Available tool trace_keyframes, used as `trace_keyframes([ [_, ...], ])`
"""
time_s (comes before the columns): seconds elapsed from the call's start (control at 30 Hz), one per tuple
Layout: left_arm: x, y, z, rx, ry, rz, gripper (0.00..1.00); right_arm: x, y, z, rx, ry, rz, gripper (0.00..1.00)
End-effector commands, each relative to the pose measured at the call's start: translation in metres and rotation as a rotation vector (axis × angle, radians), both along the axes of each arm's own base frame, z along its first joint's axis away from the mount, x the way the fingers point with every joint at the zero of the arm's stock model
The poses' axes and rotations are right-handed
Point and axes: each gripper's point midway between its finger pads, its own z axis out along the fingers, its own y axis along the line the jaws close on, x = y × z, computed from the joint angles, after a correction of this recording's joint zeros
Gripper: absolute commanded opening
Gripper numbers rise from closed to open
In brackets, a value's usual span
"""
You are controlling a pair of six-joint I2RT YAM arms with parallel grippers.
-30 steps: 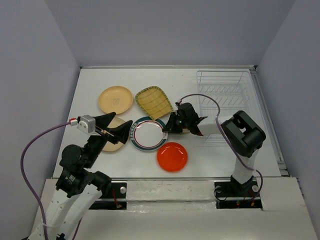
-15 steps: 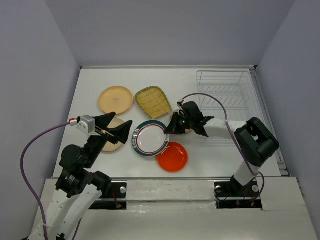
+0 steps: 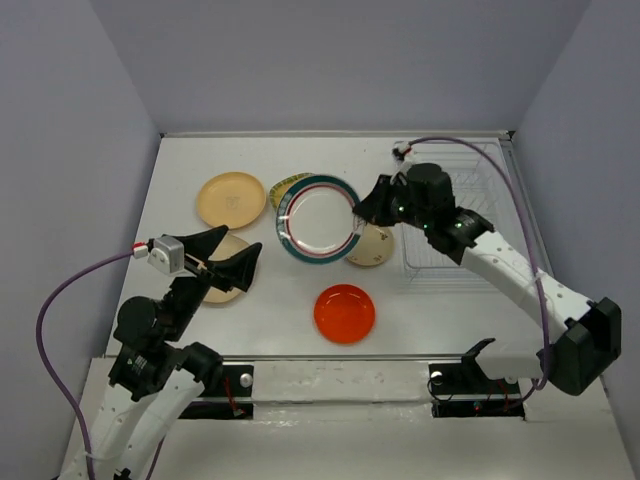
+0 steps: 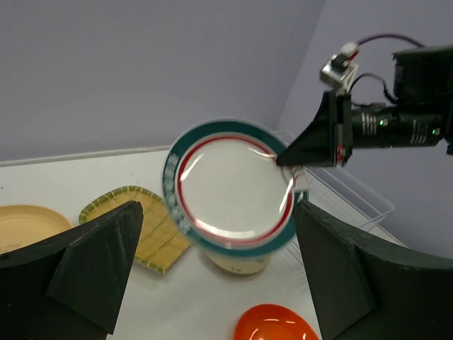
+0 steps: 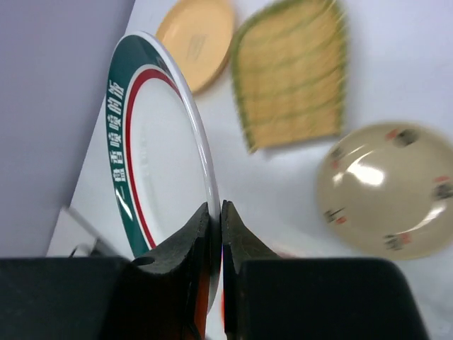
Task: Load the plates into the dish rack
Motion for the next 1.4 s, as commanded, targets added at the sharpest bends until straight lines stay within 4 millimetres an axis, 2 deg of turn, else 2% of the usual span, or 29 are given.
trace_keyframes([
  [0.0,-0.016,0.001,0.022,-0.035,-0.093,-0.035,0.99,0.067,-0.151,0.097,-0.334,-0.373,-0.609,0.07],
  [0.1,-0.023,0.003,0.027,-0.048,-0.118,-0.047,0.99,0.081,-0.258,0.126,-0.528,-0.415,-0.932,0.07],
  [0.17,-0.031,0.005,0.031,-0.06,-0.141,-0.057,0.99,0.09,-0.293,0.139,-0.574,-0.433,-1.017,0.07],
  [0.2,-0.033,0.006,0.033,-0.065,-0.151,-0.06,0.99,0.091,-0.316,0.143,-0.606,-0.435,-1.079,0.07],
  [0.23,-0.036,0.007,0.035,-0.07,-0.159,-0.061,0.99,0.093,-0.321,0.147,-0.632,-0.449,-1.099,0.07],
  [0.33,-0.044,0.013,0.041,-0.09,-0.187,-0.057,0.99,0.099,-0.355,0.162,-0.775,-0.49,-1.182,0.07],
  [0.47,-0.049,0.016,0.043,-0.105,-0.197,-0.057,0.99,0.112,-0.377,0.169,-0.959,-0.499,-1.187,0.07],
  [0.57,-0.055,0.014,0.045,-0.11,-0.207,-0.085,0.99,0.119,-0.392,0.162,-1.059,-0.476,-1.159,0.07],
  [0.6,-0.057,0.014,0.045,-0.113,-0.211,-0.088,0.99,0.123,-0.39,0.16,-1.067,-0.481,-1.133,0.07],
  [0.77,-0.061,0.016,0.047,-0.123,-0.219,-0.096,0.99,0.13,-0.407,0.137,-1.211,-0.417,-1.065,0.07],
  [0.83,-0.062,0.015,0.047,-0.123,-0.219,-0.105,0.99,0.132,-0.411,0.136,-1.219,-0.426,-1.067,0.07],
  [1.37,-0.063,0.014,0.047,-0.124,-0.217,-0.114,0.99,0.151,-0.407,0.067,-1.23,-0.331,-0.951,0.07],
])
